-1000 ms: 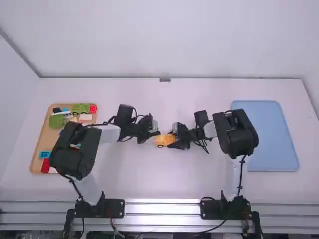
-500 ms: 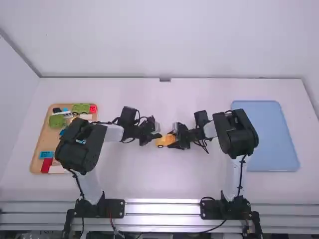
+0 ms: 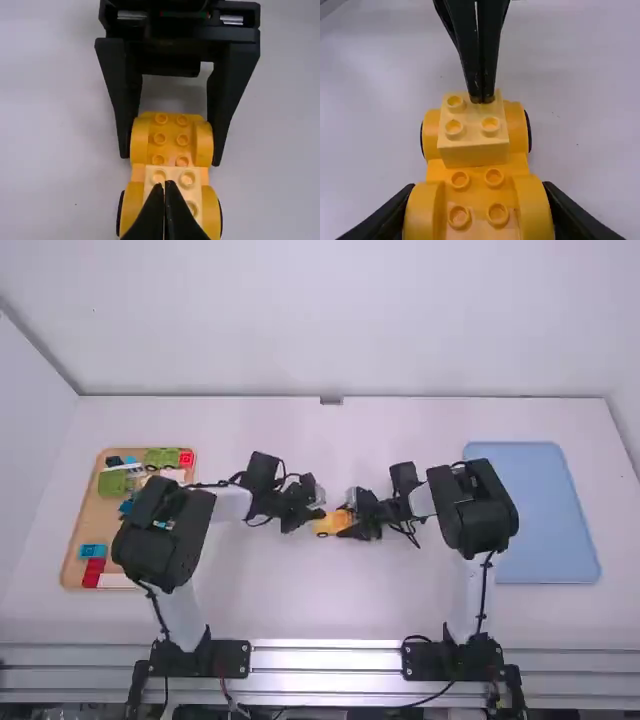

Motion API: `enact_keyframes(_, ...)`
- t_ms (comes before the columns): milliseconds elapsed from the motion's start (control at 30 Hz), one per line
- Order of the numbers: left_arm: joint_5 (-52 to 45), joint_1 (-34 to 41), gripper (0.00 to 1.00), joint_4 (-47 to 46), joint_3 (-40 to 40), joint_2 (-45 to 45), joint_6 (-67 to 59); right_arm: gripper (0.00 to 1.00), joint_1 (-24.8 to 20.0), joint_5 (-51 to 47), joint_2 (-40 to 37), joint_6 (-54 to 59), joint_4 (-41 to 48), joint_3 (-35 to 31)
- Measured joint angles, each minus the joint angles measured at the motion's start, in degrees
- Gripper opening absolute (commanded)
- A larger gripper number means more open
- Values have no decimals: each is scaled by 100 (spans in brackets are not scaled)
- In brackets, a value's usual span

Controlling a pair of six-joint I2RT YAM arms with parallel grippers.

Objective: Assemble lego blocks to make yellow taxi

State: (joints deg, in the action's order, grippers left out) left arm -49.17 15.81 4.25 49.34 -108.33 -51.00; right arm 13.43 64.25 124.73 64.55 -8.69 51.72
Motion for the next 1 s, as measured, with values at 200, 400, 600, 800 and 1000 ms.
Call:
enact_keyframes(200,625,247,2,-61,31,166,90,36,-70,-4,0,11,13,0)
enact_keyframes(400,820,295,2,-245,120,197,109,36,-74,-17,-2,-7,-11,0)
enact_keyframes(600,1008,356,2,-664,391,195,107,37,-72,-11,-2,-31,-15,0)
enact_keyframes(800,1137,402,31,-789,562,278,114,38,-39,-26,-2,-160,-120,0)
enact_keyframes(1000,1176,282,99,-710,678,872,341,38,35,-127,-2,-249,-199,7)
